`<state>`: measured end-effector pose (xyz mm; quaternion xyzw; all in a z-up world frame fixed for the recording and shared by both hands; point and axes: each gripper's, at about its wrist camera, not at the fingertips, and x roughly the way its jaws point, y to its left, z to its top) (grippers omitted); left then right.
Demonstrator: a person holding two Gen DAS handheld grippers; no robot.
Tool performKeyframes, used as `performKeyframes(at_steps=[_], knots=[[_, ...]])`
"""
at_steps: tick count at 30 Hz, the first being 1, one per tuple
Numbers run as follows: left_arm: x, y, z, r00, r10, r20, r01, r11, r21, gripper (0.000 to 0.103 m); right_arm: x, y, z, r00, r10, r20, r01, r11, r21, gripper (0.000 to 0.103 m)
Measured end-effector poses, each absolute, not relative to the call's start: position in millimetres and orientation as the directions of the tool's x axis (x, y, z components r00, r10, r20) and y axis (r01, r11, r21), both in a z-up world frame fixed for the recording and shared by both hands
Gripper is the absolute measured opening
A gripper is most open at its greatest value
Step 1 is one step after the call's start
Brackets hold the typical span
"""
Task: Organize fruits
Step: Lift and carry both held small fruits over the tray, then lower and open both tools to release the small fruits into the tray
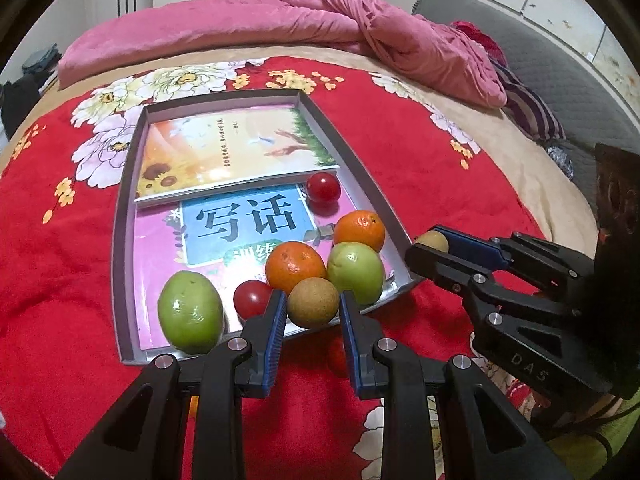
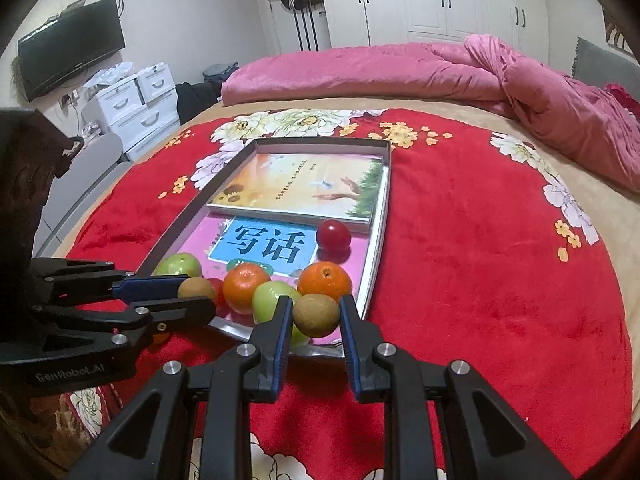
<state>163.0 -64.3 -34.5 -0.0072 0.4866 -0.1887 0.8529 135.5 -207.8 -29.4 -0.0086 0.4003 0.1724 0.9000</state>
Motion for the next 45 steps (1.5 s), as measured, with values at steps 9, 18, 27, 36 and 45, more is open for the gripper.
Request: performKeyframes(at_steps=[9,18,27,36,45], knots=[[164.6,-67.1,-39.4,0.453,-0.317,-0.833,0.317,0.931,-0.182,0.027,141.5,-202.8,-38.2,0.603,0.288,-0.744,-0.320,0.941,0.104,0.024],[166.3,-67.2,-44.1,0.444,-0.314,-0.839,0.312,0.932,-0.184,0.027,142.1,-196.2,-43.7,0.601,0.268,-0.753,-0.331,0.941,0.070,0.024],[169.2,-65.3,-46.7,0.446,-0.319,-0.836,0.300,0.934,-0.196,0.027,143.2,-195.2,-45.6,0.596,0.269,-0.757,-0.331,0.941,0.074,0.024],[173.4,-64.1,-47.9,0.448,-0.321,-0.835,0.290,0.935,-0.204,0.027,143.5,-196.0,-45.7,0.598,0.266,-0.756,-0.330,0.942,0.070,0.024],[174.9,-67.2,-44.1,0.456,-0.337,-0.824,0.304,0.929,-0.211,0.027,144.1,-196.1,-41.0,0.608,0.267,-0.747,-0.328,0.942,0.070,0.024]])
